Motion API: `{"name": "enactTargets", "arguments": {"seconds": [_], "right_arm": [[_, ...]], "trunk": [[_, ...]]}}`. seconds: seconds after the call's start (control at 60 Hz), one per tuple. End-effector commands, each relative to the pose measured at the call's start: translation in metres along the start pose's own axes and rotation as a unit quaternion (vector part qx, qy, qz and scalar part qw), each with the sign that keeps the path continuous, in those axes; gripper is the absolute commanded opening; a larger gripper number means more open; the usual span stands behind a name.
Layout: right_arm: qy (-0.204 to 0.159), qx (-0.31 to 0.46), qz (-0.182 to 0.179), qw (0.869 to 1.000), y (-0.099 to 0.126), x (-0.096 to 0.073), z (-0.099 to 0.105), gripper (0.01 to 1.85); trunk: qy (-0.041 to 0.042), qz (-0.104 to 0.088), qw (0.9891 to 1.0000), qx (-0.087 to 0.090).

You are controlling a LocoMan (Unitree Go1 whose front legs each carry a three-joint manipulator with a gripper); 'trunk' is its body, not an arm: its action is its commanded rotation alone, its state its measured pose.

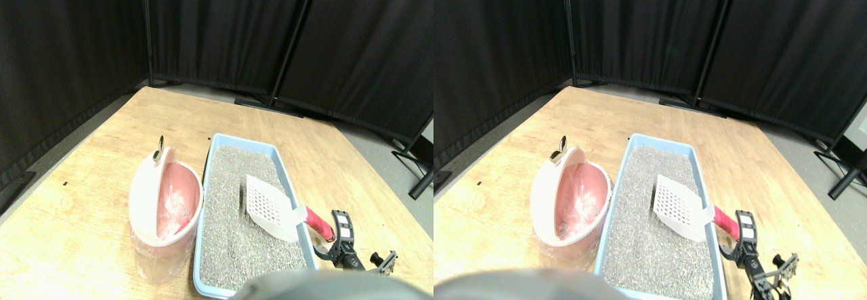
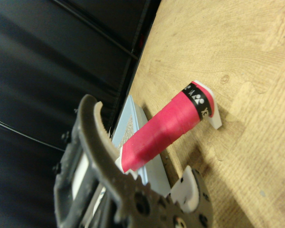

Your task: Scoop (unimanual)

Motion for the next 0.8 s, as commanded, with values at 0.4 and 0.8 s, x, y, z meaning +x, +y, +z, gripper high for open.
{"name": "enactTargets", "arguments": {"seconds": [0.4, 0.8], "right_arm": [[-0.097, -0.033, 0.036, 0.994, -0.007, -0.014, 0.014, 0.05], [-0.08, -0.076, 0.033, 0.993, -0.001, -0.028, 0.013, 0.05]], "trunk": [[0.0327, -0.033, 0.9989, 0.011], [0.0609, -0.05, 0.9967, 0.02]]}}
